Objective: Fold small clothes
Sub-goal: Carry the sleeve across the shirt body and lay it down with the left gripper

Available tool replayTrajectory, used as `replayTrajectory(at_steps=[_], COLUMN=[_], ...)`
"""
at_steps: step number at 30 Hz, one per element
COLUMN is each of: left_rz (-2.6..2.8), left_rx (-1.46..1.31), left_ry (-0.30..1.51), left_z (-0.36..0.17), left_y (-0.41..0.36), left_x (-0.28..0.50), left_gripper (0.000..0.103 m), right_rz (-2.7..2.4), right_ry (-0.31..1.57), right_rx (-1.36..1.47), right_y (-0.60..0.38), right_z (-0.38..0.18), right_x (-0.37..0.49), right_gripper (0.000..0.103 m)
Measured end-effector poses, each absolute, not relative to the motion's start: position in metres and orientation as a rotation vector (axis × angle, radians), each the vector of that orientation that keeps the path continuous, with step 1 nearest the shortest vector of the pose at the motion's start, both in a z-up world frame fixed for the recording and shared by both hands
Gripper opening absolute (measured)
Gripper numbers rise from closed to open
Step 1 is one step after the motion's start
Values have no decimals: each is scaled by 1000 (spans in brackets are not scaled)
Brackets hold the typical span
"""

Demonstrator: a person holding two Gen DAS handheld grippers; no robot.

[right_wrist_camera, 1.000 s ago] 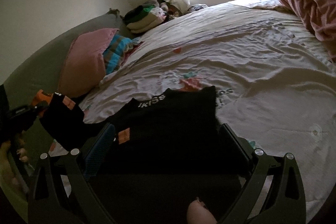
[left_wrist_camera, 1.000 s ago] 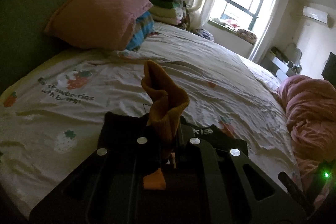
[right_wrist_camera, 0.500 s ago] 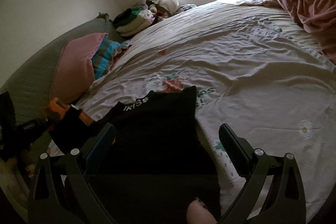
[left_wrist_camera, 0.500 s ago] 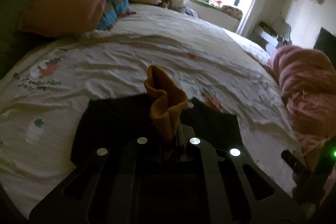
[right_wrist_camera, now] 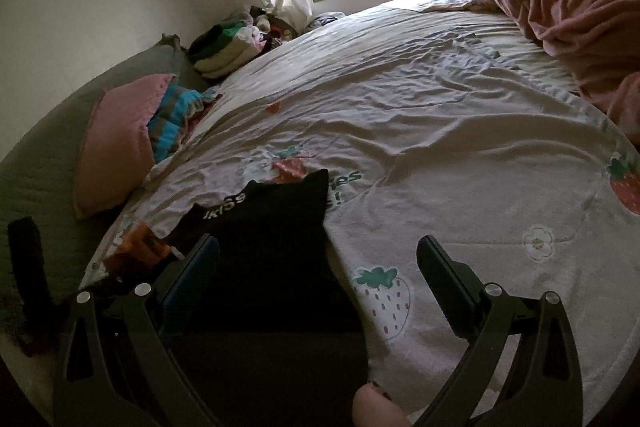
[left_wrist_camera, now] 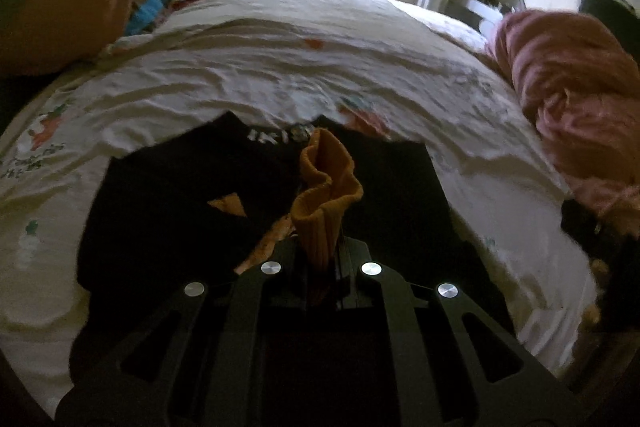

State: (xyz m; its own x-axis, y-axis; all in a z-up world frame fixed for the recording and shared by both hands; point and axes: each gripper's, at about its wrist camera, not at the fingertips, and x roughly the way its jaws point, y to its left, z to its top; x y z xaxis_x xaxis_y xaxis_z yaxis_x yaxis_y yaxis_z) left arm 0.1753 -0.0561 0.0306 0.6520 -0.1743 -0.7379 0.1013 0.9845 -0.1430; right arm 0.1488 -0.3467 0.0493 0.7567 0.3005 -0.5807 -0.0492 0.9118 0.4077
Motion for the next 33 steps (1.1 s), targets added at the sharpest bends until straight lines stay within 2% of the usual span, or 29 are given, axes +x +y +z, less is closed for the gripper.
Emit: replayTrajectory(at_steps=[4, 7, 9, 11, 14, 17, 19, 22, 26, 33], left_rz=[-214, -276, -299, -341, -337, -262, -172, -98, -29, 33], left_rx=[-73, -90, -107, -149, -167, -172, -159, -184, -189, -243], left_ry=[874, 888, 886, 881, 857, 833, 823, 826, 820, 806], left_z=[19, 13, 12, 14, 20, 25, 27, 26, 25, 21], left_y=[-70, -73, -71, -65, -52, -27, -7, 19, 44, 82], left_x=[173, 172, 170, 167, 164, 163, 164, 167, 167, 162], left_gripper=[8, 19, 30, 35, 48, 52, 61, 69, 91, 93], right_rz=[178, 181, 187, 187, 205, 264, 299, 358, 399, 390], right_ry=[703, 707, 712, 722, 756, 826, 876, 936, 997, 1053], right_rx=[389, 380, 373, 361, 338, 310, 286, 227, 199, 166], right_y=[-348, -345, -342, -339, -328, -308, -290, -257, -223, -191], right_z=[49, 50, 50, 48, 43, 30, 20, 7, -6, -22], right_x=[149, 149, 149, 150, 152, 155, 156, 158, 162, 170], right_gripper=[98, 98, 98, 98, 98, 98, 98, 90, 85, 82])
